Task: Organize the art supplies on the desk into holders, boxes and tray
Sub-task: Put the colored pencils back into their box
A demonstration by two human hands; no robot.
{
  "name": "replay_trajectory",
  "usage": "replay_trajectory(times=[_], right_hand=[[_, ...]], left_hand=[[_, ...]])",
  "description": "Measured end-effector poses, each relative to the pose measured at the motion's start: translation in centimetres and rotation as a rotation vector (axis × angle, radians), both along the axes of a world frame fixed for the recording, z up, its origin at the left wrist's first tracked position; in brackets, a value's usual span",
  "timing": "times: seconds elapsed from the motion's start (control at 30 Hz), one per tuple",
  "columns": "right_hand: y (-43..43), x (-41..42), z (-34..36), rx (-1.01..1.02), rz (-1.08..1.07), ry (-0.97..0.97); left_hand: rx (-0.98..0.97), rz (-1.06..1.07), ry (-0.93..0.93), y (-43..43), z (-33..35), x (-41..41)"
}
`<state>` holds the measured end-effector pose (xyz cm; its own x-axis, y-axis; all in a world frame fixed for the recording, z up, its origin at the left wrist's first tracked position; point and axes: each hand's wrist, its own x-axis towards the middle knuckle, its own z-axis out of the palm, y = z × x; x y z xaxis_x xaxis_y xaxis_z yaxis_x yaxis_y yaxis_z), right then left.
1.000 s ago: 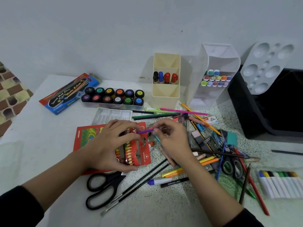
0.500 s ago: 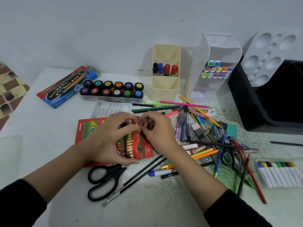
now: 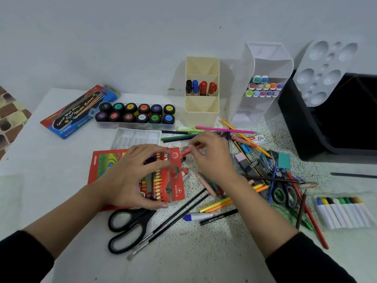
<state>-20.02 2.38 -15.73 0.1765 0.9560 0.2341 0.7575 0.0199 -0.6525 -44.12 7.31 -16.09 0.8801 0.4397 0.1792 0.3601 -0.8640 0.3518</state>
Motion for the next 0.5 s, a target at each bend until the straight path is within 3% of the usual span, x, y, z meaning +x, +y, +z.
replay_trajectory(times=[0.1, 0.2, 0.37, 0.5], right_hand=[[0.3, 2.3, 0.1, -0.070, 0.033, -0.285], [0.4, 2.7, 0.0, -0.130, 0.077, -0.418], [0.5, 2.8, -0.5, -0.124, 0.085, -0.499], [0.5, 3.9, 0.0, -0.062, 0.083, -0.454]], left_hand=[[0.016, -0.009, 0.027, 0.2, -0.1, 0.0], [0.007, -0.004, 0.030, 0.3, -0.1, 0.1], [-0.012, 0.020, -0.011, 0.3, -0.4, 0.1], [-0.024, 0.035, -0.051, 0.3, -0.4, 0.1]])
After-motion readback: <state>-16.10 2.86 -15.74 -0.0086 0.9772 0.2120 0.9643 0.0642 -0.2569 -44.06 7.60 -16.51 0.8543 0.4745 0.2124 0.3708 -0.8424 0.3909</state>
